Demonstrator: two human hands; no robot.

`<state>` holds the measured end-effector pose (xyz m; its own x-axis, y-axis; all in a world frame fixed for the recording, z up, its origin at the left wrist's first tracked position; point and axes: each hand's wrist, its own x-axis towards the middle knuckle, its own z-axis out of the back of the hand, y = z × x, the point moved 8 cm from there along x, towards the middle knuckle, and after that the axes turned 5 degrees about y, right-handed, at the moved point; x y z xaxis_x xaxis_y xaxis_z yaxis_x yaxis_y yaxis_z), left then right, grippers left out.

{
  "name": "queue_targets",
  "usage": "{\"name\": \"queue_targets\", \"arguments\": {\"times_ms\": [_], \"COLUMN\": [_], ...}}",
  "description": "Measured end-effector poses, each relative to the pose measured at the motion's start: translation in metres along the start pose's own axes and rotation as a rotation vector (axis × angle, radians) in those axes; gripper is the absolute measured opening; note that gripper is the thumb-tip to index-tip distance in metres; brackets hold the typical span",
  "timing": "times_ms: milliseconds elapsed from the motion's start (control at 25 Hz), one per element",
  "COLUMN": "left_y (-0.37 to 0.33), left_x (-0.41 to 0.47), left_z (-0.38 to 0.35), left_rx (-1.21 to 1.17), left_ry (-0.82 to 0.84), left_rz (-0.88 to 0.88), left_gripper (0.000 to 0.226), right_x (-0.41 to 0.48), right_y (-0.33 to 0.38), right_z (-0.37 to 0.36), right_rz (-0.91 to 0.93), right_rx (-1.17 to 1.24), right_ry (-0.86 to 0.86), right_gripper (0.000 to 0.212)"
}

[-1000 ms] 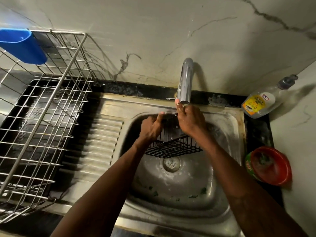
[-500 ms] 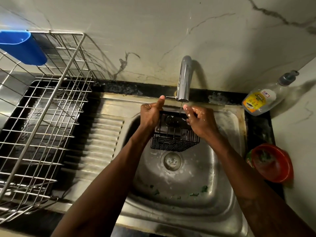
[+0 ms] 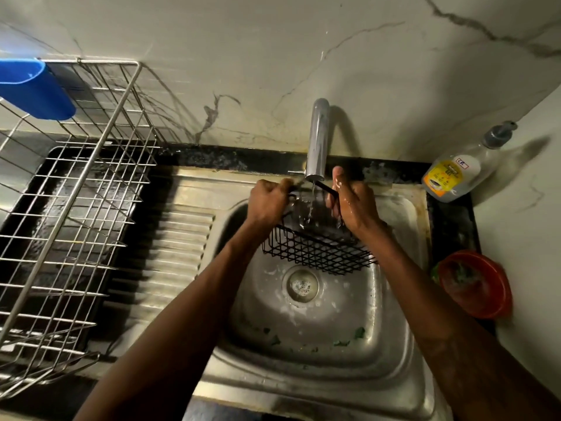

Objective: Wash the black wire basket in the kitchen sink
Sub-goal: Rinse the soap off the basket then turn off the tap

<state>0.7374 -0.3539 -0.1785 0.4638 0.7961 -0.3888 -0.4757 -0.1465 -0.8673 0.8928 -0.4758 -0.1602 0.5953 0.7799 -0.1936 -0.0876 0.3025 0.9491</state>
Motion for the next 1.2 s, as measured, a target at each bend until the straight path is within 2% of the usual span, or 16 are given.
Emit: {"name": "queue_targets", "arguments": {"times_ms": [40, 80, 160, 240, 400, 560, 640, 760, 840, 920, 1000, 1040, 1120, 1200], "left_y": [0.007, 0.009, -0.001, -0.014, -0.011, 0.012, 0.022, 0.028, 0.032, 0.038, 0.049, 0.054, 0.057, 0.060], "left_x": [0.003, 0.005, 0.001, -0.006, -0.004, -0.008, -0.010, -0.014, -0.017, -0.015, -0.015, -0.015, -0.017, -0.020], "left_z": [0.006, 0.006, -0.007, -0.018, -0.008, -0.002, -0.003, -0.007, -0.004, 0.005, 0.016, 0.021, 0.030, 0.034], "left_rx": [-0.114, -0.129, 0.013, 0.136, 0.084, -0.160, -0.304, -0.395, -0.355, -0.328, -0.475, -0.565, -0.688, -0.690], "left_ry": [0.026, 0.089, 0.252, 0.367, 0.399, 0.289, 0.238, 0.197, 0.170, 0.130, 0.061, 0.025, -0.044, -0.068], "left_rz": [0.082, 0.092, -0.016, -0.090, 0.053, 0.365, 0.504, 0.619, 0.636, 0.618, 0.639, 0.647, 0.650, 0.657], "left_gripper": [0.041, 0.052, 0.062, 0.047, 0.041, 0.031, 0.035, 0.043, 0.042, 0.042, 0.036, 0.027, 0.017, 0.021], "right_x": [0.000, 0.002, 0.014, 0.028, 0.042, 0.049, 0.045, 0.018, 0.002, -0.009, -0.018, -0.021, -0.023, -0.017], "right_y": [-0.008, -0.014, -0.024, -0.037, -0.058, -0.056, -0.050, -0.045, -0.035, -0.029, -0.047, -0.064, -0.087, -0.082], "right_z": [-0.001, -0.003, -0.014, -0.032, -0.049, -0.043, -0.040, -0.063, -0.093, -0.113, -0.105, -0.096, -0.075, -0.073], "right_rz": [-0.017, -0.051, -0.122, -0.174, -0.262, -0.399, -0.435, -0.535, -0.551, -0.465, -0.501, -0.577, -0.724, -0.739], "right_rx": [-0.121, -0.255, -0.407, -0.404, -0.285, -0.301, -0.333, -0.282, -0.167, -0.229, -0.267, -0.273, -0.289, -0.239], "right_ry": [0.028, 0.042, 0.080, 0.171, 0.240, 0.318, 0.227, 0.111, 0.120, 0.203, 0.231, 0.229, 0.265, 0.369], "right_gripper": [0.067, 0.069, 0.067, 0.060, 0.054, 0.057, 0.065, 0.076, 0.080, 0.087, 0.093, 0.095, 0.084, 0.066]}}
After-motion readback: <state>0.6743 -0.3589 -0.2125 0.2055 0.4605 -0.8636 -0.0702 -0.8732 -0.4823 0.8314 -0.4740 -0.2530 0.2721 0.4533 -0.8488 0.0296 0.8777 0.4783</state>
